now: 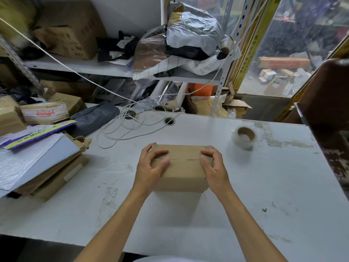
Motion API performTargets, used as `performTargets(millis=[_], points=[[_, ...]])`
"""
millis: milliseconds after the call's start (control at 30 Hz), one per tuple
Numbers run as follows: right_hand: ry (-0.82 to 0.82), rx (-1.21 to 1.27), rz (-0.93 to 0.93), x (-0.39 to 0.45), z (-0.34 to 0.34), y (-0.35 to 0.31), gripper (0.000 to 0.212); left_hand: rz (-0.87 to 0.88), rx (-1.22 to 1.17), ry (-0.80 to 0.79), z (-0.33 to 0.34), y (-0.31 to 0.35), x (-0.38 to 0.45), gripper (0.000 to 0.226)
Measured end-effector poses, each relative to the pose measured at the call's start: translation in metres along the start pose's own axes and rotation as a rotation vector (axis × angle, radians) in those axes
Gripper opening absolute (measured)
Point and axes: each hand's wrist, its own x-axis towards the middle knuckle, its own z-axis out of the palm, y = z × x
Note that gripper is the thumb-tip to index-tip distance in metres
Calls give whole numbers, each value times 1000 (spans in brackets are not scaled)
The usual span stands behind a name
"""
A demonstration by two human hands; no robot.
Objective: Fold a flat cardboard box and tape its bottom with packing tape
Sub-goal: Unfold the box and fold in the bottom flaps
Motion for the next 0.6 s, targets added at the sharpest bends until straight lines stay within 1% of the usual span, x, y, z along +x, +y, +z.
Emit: performTargets(millis=[167, 267, 367, 600], points=[[35, 30, 4, 2, 4, 1, 11, 4, 3, -25, -2, -4, 7, 27], [12, 24, -5, 2, 9, 1, 16, 12, -1, -4, -7, -7, 6, 26], [5, 10, -16, 5, 18, -2, 12, 16, 4, 24, -15, -11, 8, 24], [-23, 30, 9, 8, 21, -4, 15, 3, -6, 42, -19, -12, 8, 25]])
